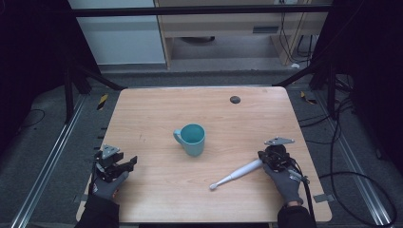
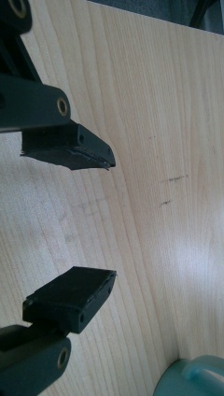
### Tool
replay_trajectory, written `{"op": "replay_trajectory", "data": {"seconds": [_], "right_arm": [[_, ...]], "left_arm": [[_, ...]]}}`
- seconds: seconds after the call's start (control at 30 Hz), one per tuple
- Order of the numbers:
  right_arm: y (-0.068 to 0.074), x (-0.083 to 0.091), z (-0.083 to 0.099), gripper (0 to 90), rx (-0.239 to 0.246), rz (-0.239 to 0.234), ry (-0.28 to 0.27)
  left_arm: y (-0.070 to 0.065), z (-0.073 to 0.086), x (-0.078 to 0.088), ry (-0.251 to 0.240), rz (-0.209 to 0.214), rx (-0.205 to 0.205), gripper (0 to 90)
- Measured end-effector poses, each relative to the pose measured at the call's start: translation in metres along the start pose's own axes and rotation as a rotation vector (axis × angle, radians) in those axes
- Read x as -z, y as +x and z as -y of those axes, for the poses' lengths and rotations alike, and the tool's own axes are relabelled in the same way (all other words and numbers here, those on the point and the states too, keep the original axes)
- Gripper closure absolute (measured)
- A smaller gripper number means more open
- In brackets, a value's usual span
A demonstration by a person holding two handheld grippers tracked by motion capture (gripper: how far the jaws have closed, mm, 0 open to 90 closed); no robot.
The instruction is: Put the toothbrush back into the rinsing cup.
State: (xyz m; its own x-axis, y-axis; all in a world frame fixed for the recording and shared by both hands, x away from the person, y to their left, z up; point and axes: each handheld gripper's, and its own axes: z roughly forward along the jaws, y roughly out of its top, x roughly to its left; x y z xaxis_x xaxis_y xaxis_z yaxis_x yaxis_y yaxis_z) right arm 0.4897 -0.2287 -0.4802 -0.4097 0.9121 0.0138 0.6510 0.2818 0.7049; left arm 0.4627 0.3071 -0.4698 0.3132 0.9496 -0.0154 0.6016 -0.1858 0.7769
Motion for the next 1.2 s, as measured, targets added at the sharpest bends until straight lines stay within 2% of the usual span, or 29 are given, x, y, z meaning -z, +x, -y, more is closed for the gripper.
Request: {"op": "replay_trajectory", "data": {"seconds": [0.33,0.47,1.2], "right_arm": [[-0.001,0.005,0.005,89.0,-0.004,0.006,0.016],[0.0,0.007,0.008,88.8,0.012,0.015,0.022],[0.003,0.024,0.025,88.1,0.009,-0.005,0.044]], "left_arm": [[0.0,0.0,0.0,-0.003,0.002,0.004,38.2],[0.0,0.0,0.001,-0.005,0.001,0.006,38.2],[0.0,0.0,0.002,-0.007,0.001,0.005,38.3]]}}
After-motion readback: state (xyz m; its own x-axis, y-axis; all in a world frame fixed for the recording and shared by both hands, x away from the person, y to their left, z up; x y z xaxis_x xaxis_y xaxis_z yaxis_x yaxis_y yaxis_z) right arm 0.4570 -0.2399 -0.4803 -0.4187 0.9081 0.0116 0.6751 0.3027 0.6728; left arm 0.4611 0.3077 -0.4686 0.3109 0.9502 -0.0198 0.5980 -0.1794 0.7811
